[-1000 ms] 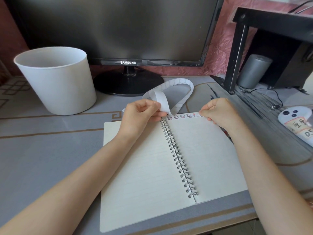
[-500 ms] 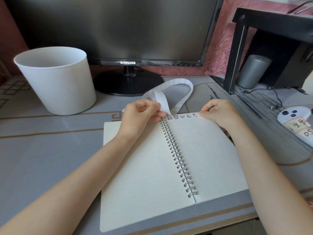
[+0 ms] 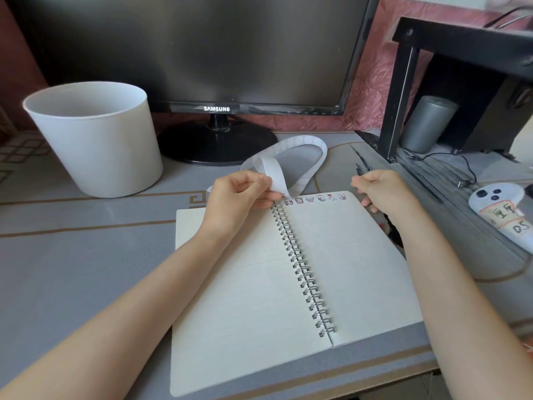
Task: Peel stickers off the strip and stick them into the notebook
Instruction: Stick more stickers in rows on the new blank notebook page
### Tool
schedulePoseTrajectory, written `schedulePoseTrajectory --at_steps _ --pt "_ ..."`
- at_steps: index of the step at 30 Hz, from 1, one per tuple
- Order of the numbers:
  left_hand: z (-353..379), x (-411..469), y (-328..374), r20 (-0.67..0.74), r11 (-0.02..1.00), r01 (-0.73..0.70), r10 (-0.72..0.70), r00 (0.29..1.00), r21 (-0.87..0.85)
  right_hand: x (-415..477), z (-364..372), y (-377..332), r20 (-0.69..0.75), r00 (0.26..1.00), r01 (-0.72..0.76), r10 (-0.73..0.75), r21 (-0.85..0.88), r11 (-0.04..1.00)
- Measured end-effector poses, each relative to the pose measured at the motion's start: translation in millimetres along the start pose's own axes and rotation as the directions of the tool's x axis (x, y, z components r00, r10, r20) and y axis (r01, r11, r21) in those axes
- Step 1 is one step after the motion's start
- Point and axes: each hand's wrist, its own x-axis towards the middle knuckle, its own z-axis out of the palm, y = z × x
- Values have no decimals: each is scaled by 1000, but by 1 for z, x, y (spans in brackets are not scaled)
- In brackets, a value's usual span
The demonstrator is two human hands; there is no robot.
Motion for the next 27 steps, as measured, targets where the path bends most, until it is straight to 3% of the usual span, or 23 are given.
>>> schedulePoseTrajectory --at_steps 7,15,18,20,24,27 --pt "-1 1 -1 -3 1000 4 -4 1000 1 -3 -2 -1 148 989 -17 15 9 1000" --pt "0 1 -2 -10 1000 -2 2 1000 13 -2 -2 -1 7 1000 7 -7 6 1000" --pt "0 1 -2 -7 1000 -4 5 1000 16 -1 -2 -8 -148 977 161 -151 53 986" --pt "0 1 -2 -6 1000 -10 10 1000 18 -10 -1 -20 -178 948 288 -264 124 950" --pt "-1 2 -2 -18 1000 -21 21 1000 3 -39 12 -44 9 866 486 -500 216 847" --pt "-2 2 -2 -36 1000 -31 30 999 -5 -48 23 -49 114 801 560 -588 206 803"
